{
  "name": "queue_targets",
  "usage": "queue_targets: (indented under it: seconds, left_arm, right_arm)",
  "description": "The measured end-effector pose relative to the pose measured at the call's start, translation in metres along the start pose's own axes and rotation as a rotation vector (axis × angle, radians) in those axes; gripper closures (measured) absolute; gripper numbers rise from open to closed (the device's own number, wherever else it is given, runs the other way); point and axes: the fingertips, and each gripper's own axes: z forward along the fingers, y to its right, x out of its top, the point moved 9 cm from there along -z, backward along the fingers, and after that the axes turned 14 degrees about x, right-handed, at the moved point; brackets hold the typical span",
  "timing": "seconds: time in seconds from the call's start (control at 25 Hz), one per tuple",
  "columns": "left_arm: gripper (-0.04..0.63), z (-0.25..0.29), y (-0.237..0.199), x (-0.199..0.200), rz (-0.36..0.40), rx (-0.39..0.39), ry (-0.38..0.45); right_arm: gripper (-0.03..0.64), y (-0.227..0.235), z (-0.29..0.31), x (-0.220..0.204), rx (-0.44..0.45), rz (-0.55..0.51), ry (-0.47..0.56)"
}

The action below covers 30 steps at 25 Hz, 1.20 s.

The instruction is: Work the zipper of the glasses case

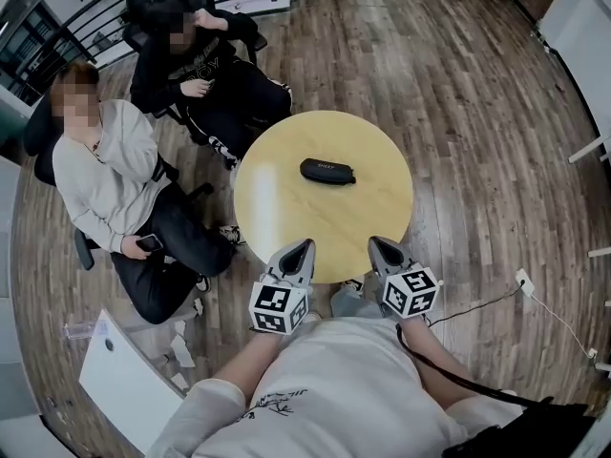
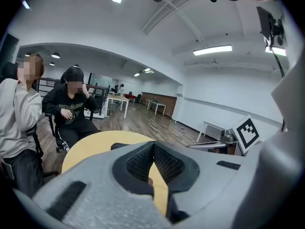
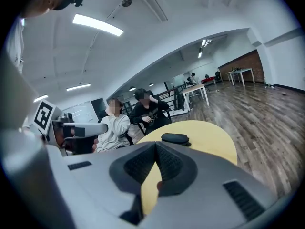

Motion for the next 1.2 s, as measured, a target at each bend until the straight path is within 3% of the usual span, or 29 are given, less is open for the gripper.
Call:
queue_targets:
  seconds: [0.2, 0.48, 0.88, 1.2]
  left_arm:
    - [0.589, 0.045, 0.013, 0.028, 0.008, 0.025, 0.023]
    - [0.589, 0.061, 0.003, 0.034, -0.003, 0.041, 0.001]
    - [0.589, 0.100, -0.036, 0.046, 0.042, -0.057, -0.060]
    - [0.589, 0.173, -0.048, 0.029, 0.103, -0.093, -0.107]
  right_arm:
    - [0.615, 0.049, 0.021, 0.023, 0.044, -0.017, -0.033]
    - [0.614, 0.066, 0.040, 0.031, 0.053, 0.011, -0.067]
    - [0.614, 0.067, 0.064, 0.027, -0.047, 0.066, -0.076]
    - [0.614, 0.106, 0.097, 0.027, -0.119, 0.008, -0.090]
